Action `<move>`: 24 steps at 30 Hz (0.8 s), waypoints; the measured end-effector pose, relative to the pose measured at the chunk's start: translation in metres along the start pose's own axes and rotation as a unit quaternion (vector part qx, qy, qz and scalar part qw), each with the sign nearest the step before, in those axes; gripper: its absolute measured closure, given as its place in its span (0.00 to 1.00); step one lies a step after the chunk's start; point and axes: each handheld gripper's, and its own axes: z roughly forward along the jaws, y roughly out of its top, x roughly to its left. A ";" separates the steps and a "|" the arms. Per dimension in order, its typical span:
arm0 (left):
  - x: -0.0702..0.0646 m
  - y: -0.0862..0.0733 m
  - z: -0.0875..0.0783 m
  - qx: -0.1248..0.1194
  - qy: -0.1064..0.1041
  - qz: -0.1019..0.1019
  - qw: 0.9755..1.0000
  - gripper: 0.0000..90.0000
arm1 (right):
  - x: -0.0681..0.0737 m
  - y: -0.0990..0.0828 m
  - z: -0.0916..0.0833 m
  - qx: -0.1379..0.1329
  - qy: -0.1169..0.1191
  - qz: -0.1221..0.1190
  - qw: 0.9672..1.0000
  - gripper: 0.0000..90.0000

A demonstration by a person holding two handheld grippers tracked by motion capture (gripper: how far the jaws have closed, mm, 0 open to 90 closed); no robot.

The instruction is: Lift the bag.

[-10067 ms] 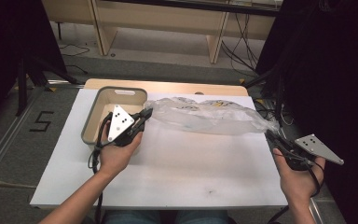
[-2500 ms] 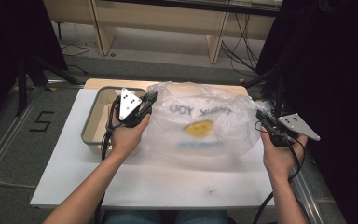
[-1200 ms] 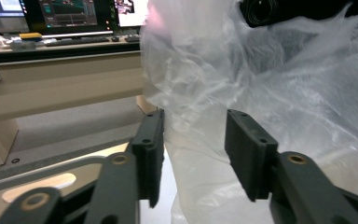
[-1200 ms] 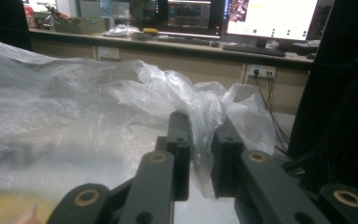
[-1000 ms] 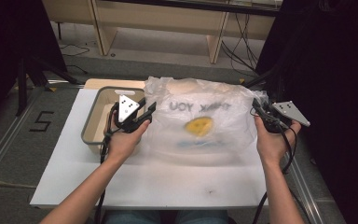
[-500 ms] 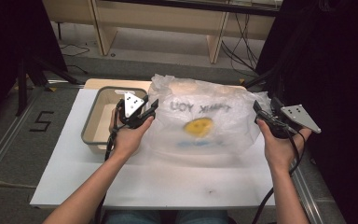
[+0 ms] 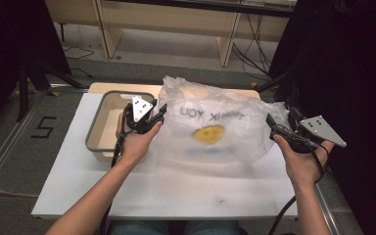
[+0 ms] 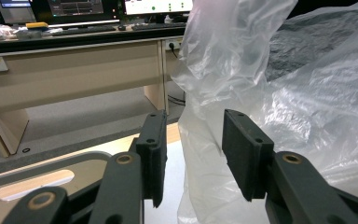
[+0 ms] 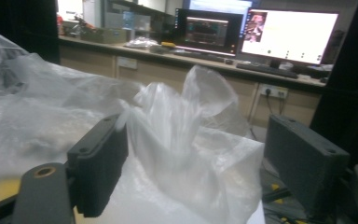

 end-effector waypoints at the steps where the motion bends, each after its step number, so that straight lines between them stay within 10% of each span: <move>1: -0.001 0.000 0.000 0.000 -0.001 0.000 1.000 0.66 | 0.000 0.000 0.001 0.001 0.002 0.001 1.000 0.23; 24: 0.008 0.006 -0.025 0.002 -0.020 -0.002 1.000 0.49 | -0.004 -0.029 -0.009 0.050 0.011 0.005 0.999 0.19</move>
